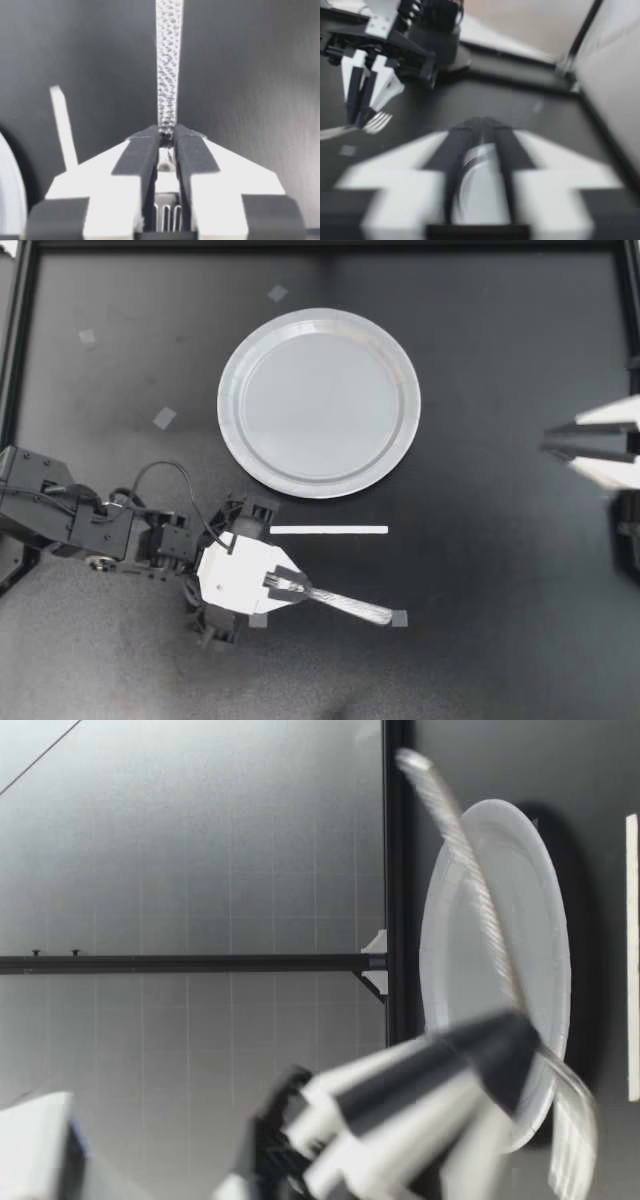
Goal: Pick up the fork and place it on the plate.
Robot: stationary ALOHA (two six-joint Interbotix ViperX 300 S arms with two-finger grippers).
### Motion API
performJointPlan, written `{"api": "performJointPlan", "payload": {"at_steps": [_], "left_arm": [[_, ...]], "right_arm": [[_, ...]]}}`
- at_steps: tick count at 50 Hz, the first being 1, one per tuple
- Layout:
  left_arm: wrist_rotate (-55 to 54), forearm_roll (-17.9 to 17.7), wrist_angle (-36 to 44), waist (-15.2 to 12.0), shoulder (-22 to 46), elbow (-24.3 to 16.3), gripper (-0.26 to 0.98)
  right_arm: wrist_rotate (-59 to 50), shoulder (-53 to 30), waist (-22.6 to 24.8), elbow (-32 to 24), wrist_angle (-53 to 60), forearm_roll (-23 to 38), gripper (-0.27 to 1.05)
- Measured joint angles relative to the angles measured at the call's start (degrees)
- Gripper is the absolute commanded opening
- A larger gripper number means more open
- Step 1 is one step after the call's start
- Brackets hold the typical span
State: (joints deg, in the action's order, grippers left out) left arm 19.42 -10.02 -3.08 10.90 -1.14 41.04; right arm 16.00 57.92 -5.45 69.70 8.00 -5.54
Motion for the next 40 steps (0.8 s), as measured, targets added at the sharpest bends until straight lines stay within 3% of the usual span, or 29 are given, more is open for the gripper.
{"api": "performJointPlan", "payload": {"at_steps": [4, 10, 15, 21, 29, 35, 40], "left_arm": [[0.4, 0.4, -5.1, 0.0, -0.1, -1.1, 0.08], [0.5, 0.4, -4.5, -0.6, -0.4, -3.0, 0.08], [-0.1, 0.0, 2.2, -1.0, -0.6, -4.1, 0.08], [-5.3, -4.0, 12.2, -1.0, -0.5, -4.4, 0.08], [-23.0, -10.6, 24.7, -1.1, -0.6, -4.4, 0.08], [-42.5, -11.7, 34.4, -1.1, -0.6, -3.5, 0.08], [-59.5, -11.8, 44.0, -1.1, -0.6, -1.9, 0.08]], "right_arm": [[-5.3, -1.5, -0.2, -0.1, -1.9, -3.9, 0.72], [-9.5, -2.8, -0.2, -1.1, -5.1, -4.3, 0.7], [-6.2, -3.0, -0.2, -1.2, -5.0, 2.8, 0.7], [2.7, -3.1, -0.8, -1.3, -1.9, 14.9, 0.72], [16.4, -3.2, -6.0, -2.5, -0.9, 23.6, 0.74], [28.8, -3.3, -10.0, -3.6, -0.4, 27.9, 0.74], [39.2, -4.7, -10.6, -3.7, 0.9, 29.5, 0.74]]}}
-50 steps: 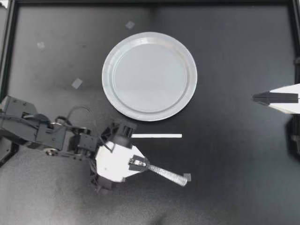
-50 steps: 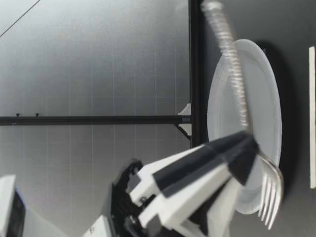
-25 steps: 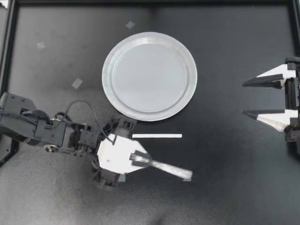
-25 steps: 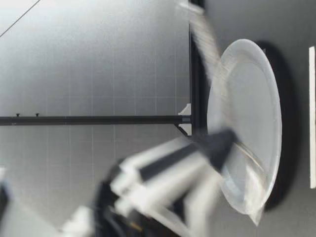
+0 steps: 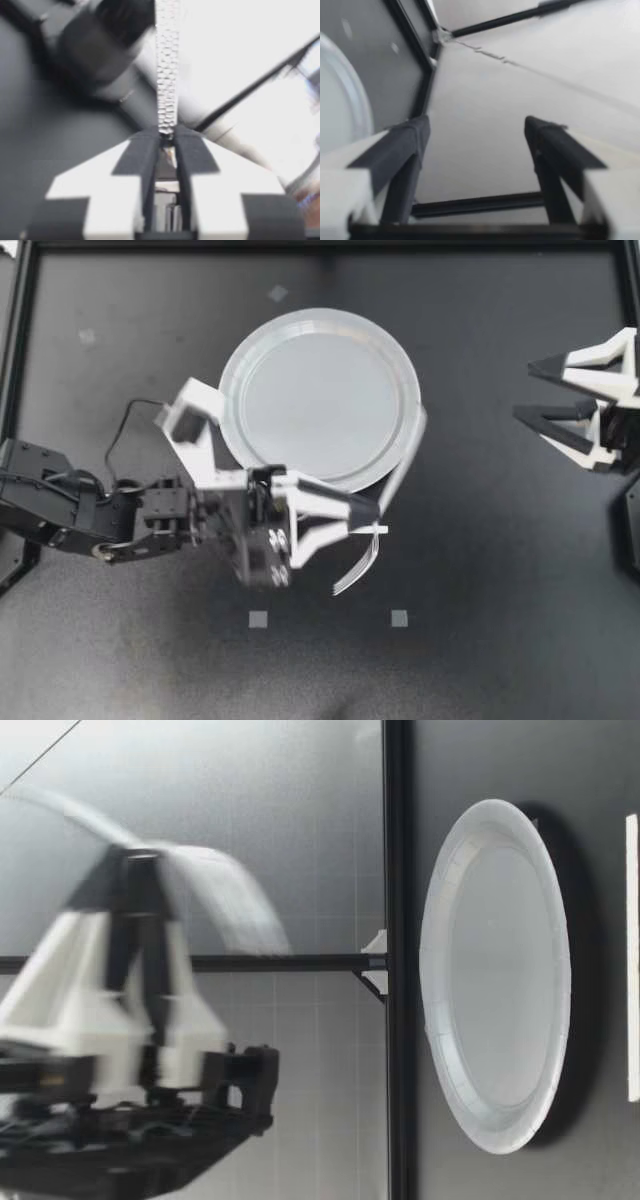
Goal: Pick up the fork and place it on the plate.
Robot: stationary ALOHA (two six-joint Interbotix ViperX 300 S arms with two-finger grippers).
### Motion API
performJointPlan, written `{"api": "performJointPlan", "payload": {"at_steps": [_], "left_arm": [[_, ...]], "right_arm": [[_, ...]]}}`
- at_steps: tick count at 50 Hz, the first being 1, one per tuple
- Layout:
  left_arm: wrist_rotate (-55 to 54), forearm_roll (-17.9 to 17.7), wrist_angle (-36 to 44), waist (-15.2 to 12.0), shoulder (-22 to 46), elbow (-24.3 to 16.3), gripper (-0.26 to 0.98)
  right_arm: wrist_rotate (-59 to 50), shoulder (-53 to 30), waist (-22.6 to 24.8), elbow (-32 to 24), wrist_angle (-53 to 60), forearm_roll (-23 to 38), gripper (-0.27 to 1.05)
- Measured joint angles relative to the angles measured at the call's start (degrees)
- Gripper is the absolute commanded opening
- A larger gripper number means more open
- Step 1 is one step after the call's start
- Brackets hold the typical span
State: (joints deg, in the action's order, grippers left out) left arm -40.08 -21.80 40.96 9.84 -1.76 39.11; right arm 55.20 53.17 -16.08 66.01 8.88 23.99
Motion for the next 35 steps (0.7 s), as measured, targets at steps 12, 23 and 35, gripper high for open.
{"api": "performJointPlan", "payload": {"at_steps": [12, 23, 35], "left_arm": [[-24.6, 0.6, 10.9, -0.1, 3.3, 0.3, 0.08], [-25.4, 1.0, 10.0, -0.3, 4.7, -1.8, 0.08], [-25.3, 2.0, 8.3, -0.4, 4.1, -1.8, 0.08]], "right_arm": [[17.0, -9.1, -0.1, -2.6, 13.4, -0.5, 0.74], [17.8, -22.1, -0.1, -6.3, 24.9, -1.1, 0.74], [17.8, -29.4, 0.4, -7.2, 29.0, -2.3, 0.73]]}}
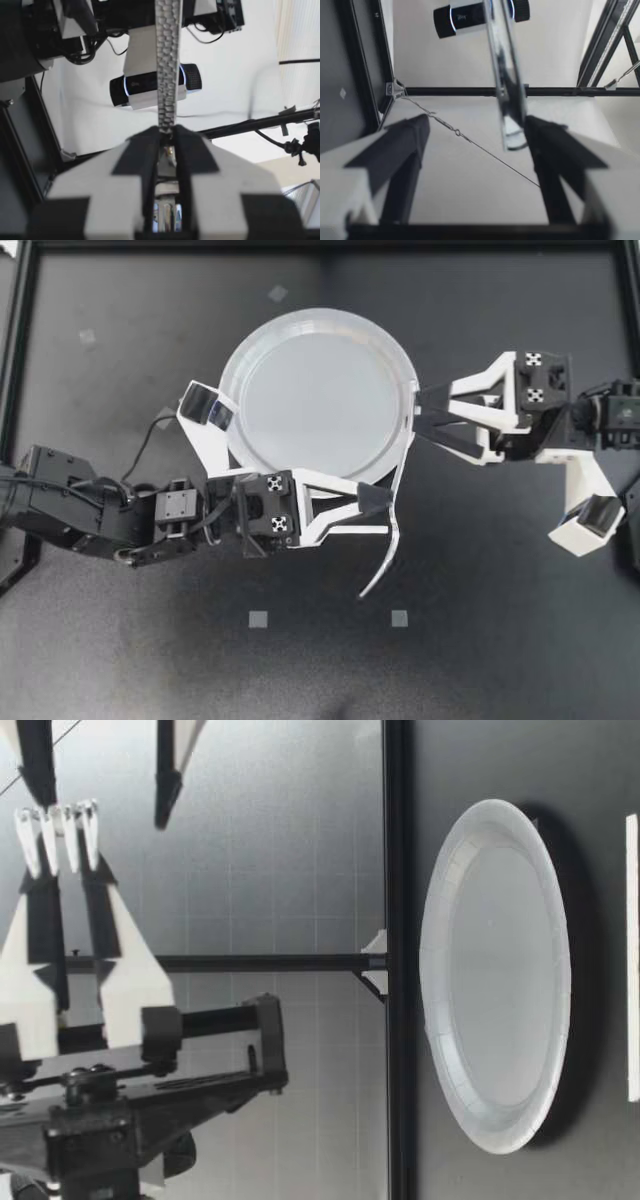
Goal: Pick up the fork and place it on the plate.
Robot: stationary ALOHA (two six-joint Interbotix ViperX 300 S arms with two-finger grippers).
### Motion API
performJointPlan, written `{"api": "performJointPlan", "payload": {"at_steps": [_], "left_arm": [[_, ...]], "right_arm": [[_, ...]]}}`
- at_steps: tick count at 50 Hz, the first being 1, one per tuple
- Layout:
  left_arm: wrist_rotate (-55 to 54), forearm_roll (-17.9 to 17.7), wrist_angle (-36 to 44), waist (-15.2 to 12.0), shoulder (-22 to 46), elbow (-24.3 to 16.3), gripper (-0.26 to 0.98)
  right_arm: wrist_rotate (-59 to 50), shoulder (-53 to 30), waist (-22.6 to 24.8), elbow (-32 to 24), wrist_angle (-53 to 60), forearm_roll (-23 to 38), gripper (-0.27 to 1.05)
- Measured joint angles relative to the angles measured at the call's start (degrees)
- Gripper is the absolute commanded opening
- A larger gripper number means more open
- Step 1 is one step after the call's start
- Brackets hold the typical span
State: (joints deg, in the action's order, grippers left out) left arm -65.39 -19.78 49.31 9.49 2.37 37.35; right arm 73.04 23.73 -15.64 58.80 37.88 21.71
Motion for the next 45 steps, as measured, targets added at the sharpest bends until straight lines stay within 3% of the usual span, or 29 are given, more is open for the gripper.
{"api": "performJointPlan", "payload": {"at_steps": [13, 32, 41, 45], "left_arm": [[-0.3, 0.4, -1.9, 0.0, 0.0, -0.1, 0.08], [-0.2, 0.4, -2.0, 0.0, 0.0, 0.1, 0.08], [1.8, 1.0, -2.1, -0.4, 0.0, 0.2, 0.09], [5.9, 3.0, -2.2, -1.1, 0.0, 0.2, 0.13]], "right_arm": [[0.1, -0.5, 0.6, -1.3, 0.4, -0.5, 0.69], [0.3, -2.4, 0.7, -1.3, 0.4, -0.5, 0.25], [0.3, -2.8, 0.7, -1.3, 0.4, -0.6, 0.23], [0.1, -2.8, 0.7, -1.1, 0.4, -0.6, 0.23]]}}
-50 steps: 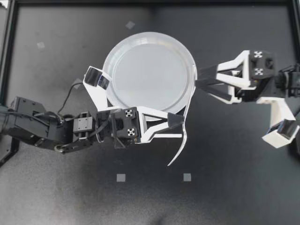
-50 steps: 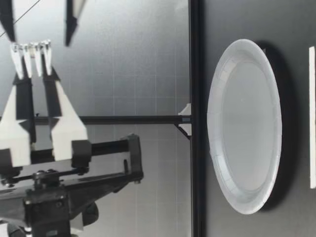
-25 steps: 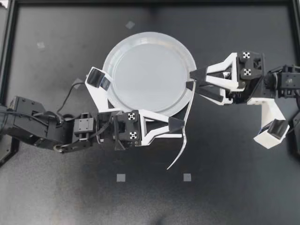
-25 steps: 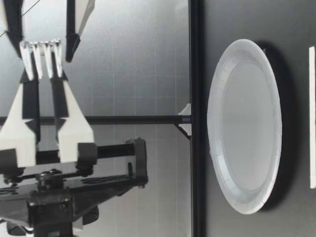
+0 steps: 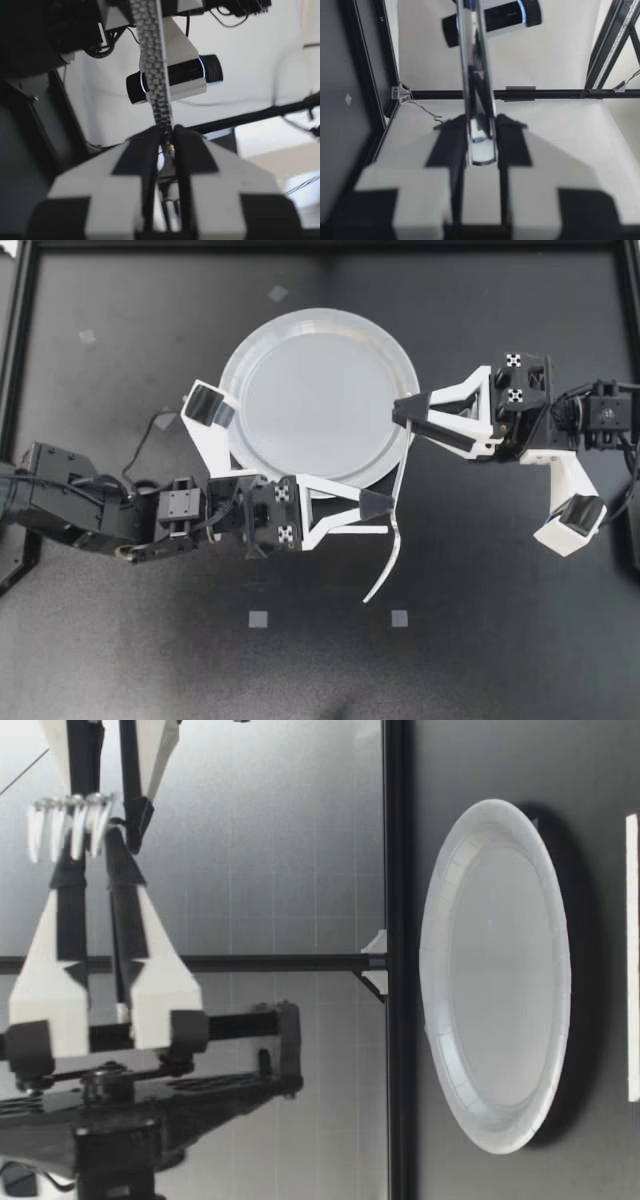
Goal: Pick up the fork and place it on the plate.
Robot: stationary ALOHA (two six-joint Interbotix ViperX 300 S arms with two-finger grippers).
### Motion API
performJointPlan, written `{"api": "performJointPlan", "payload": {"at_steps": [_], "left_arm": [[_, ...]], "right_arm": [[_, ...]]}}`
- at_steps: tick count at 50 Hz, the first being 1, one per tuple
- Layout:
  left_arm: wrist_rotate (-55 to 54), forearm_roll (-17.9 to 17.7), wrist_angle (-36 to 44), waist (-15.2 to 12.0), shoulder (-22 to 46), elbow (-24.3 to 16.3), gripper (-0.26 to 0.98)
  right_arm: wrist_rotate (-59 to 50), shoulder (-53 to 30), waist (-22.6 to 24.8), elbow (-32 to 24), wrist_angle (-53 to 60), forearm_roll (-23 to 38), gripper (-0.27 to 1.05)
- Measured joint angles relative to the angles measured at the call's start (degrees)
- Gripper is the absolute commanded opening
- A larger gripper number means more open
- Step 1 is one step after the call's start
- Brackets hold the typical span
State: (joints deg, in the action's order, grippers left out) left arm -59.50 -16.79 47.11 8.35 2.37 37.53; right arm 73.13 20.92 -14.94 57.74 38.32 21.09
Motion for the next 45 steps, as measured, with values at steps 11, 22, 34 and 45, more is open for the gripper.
{"api": "performJointPlan", "payload": {"at_steps": [11, 22, 34, 45], "left_arm": [[9.8, 2.2, -1.1, -1.7, -1.5, 0.0, 0.56], [12.7, 5.0, -5.0, -2.1, -1.8, 0.1, 0.76], [31.9, 15.0, -23.7, -4.9, -9.1, 4.5, 0.71], [39.7, 14.2, -30.4, -5.0, -15.5, 9.9, 0.71]], "right_arm": [[-0.1, 0.1, 0.1, 1.0, 0.1, -0.5, 0.23], [-0.7, 0.4, 0.1, 1.0, 0.8, -1.7, 0.22], [-15.7, 7.7, 2.5, -1.9, -10.1, -24.2, 0.22], [-22.0, 14.1, 0.4, -7.3, -49.8, -40.5, 0.1]]}}
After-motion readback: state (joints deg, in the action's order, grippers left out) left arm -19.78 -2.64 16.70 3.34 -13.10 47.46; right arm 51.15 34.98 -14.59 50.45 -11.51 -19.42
